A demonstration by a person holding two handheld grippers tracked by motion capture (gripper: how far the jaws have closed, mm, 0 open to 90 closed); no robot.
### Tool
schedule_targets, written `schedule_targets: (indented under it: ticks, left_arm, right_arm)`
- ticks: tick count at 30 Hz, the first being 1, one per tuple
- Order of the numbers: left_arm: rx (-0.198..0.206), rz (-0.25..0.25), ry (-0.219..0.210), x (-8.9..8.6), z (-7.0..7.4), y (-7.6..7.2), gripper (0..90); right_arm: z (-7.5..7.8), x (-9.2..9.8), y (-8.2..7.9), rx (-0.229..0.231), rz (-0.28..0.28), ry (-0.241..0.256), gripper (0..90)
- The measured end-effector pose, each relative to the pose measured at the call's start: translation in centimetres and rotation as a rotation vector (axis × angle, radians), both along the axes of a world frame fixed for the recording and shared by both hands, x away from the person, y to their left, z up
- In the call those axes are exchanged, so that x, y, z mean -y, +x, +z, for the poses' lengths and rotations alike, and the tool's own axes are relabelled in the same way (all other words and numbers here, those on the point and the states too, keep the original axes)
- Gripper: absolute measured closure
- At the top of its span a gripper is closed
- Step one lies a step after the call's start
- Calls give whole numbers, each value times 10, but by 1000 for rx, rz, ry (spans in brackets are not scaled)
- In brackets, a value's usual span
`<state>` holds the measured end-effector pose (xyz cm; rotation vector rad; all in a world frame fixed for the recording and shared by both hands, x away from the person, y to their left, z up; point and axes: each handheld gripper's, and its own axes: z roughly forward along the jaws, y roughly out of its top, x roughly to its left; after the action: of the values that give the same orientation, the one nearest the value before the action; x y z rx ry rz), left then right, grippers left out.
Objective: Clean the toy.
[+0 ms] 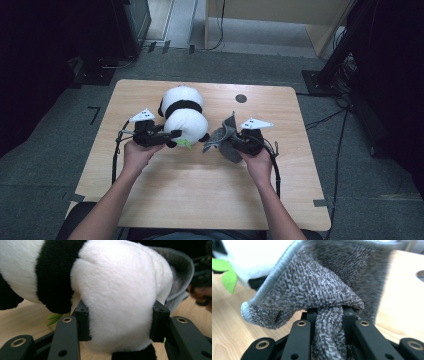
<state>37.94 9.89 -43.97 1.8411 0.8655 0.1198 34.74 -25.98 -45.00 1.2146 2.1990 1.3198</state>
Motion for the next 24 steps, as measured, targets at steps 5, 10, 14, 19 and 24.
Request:
schedule_targets:
  ticks: [5,10,14,19,24]
  left_arm:
    - [-12,32,-21,-12,-3,7,488]
    - [1,47,-14,-22,-5,12,486]
    - [-12,69,-24,-30,-9,19,486]
    - [-16,93,-12,-41,-11,27,486]
    - [-22,131,-30,-54,-15,33,486]
  right_arm:
    - [7,17,2,19,-42,-7,763]
    - [9,33,8,16,-84,-16,762]
    - [9,46,11,17,-119,-14,760]
    - [4,66,15,5,-166,-17,759]
    - [-2,83,19,-5,-203,-20,753]
